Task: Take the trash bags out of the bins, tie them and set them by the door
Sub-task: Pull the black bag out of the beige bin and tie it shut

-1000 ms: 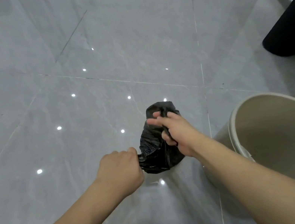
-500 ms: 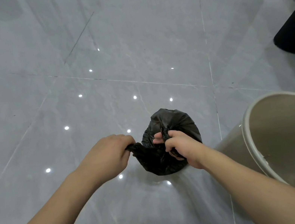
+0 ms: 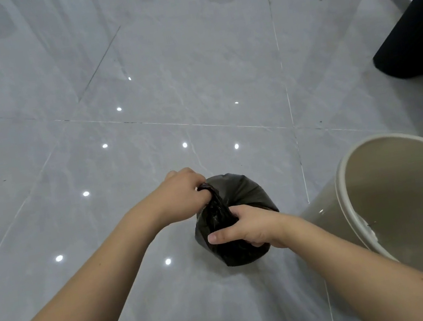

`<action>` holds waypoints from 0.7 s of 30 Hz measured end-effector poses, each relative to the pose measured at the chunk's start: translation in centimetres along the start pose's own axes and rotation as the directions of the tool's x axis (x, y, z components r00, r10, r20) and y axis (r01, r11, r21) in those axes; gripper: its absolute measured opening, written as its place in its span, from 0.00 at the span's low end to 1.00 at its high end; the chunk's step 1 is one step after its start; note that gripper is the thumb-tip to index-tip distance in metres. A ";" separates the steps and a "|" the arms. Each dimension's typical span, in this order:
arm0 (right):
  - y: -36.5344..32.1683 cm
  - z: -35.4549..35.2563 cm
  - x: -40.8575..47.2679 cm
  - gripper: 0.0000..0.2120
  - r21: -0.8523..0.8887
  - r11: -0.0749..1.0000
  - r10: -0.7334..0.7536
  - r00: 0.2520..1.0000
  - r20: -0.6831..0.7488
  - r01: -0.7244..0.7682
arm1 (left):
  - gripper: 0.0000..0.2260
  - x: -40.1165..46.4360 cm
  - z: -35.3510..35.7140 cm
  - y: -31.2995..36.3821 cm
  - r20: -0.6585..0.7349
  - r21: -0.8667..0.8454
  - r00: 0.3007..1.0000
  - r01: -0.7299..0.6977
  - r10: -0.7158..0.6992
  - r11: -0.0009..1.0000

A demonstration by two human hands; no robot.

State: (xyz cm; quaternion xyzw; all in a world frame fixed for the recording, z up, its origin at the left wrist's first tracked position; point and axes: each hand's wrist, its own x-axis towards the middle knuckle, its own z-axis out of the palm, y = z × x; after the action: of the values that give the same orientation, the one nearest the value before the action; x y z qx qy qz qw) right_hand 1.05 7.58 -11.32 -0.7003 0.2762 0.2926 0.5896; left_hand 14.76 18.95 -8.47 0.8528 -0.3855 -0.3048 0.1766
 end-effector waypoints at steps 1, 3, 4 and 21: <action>0.1 -0.1 0.1 0.21 -0.001 1.000 0.001 1.000 -0.026 -0.001 | 0.11 0.3 0.0 0.4 0.008 0.003 1.000 0.002 -0.002 1.000; 0.0 -0.5 0.0 0.15 -0.025 1.000 0.012 0.996 -0.090 -0.014 | 0.12 0.6 0.3 1.0 0.016 -0.043 1.000 0.003 -0.003 0.999; -0.1 -0.9 -0.2 0.12 -0.066 0.998 0.017 0.992 -0.121 -0.026 | 0.12 0.8 0.5 1.1 0.019 -0.094 1.000 0.008 -0.006 0.995; -2.3 -4.1 -6.9 0.09 -0.847 0.436 -0.401 0.777 -0.486 -0.305 | 0.07 1.0 5.4 3.6 -0.309 -0.735 0.949 -0.280 0.062 0.618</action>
State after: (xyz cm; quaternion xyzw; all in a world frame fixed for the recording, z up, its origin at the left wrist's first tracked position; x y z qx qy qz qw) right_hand -1.61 4.20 -4.18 -0.9642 0.2347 0.1234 0.0053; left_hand 9.75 15.58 -10.99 0.6859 -0.2726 -0.3100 0.5992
